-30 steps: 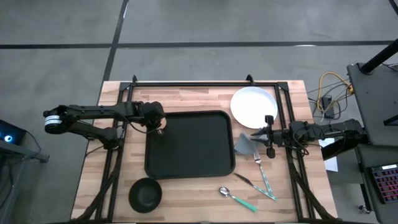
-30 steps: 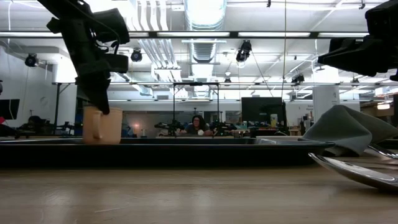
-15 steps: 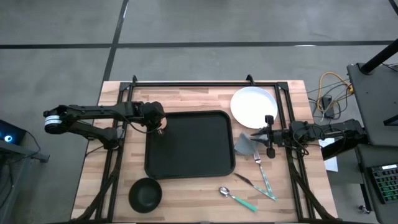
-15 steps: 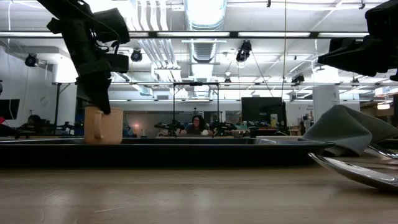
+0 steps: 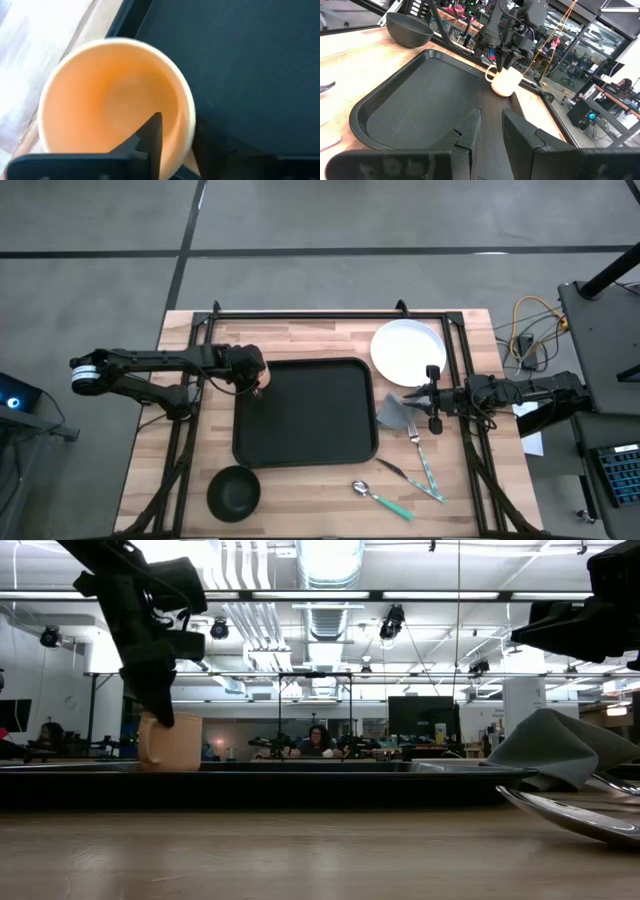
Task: Set up tray
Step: Put the orange cup on the black tray, then put the white plate on the black tray
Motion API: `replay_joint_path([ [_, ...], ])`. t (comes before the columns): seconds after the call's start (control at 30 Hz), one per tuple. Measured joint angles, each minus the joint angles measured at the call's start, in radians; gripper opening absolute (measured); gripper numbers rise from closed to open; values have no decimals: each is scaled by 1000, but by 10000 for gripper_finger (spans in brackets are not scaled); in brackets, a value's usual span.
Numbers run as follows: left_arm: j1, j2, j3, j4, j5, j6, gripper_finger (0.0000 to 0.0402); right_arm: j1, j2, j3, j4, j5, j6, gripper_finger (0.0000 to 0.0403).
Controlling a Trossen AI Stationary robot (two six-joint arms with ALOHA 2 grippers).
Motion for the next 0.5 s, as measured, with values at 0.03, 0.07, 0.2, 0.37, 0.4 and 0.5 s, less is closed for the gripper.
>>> replay_joint_path([
  [0.03, 0, 0, -3, -1, 0, 0, 93, 0, 0, 0, 0, 0, 0, 68],
  [0.07, 0, 0, -5, -1, 0, 0, 103, 0, 0, 0, 0, 0, 0, 68],
  [0.2, 0, 0, -9, 0, 0, 0, 139, 0, 0, 0, 0, 0, 0, 68],
  [0.37, 0, 0, -10, 0, 0, 0, 175, 0, 0, 0, 0, 0, 0, 68],
  [0.4, 0, 0, -10, 0, 0, 0, 182, 0, 0, 0, 0, 0, 0, 68],
  [0.5, 0, 0, -10, 3, 0, 0, 196, 0, 0, 0, 0, 0, 0, 68],
])
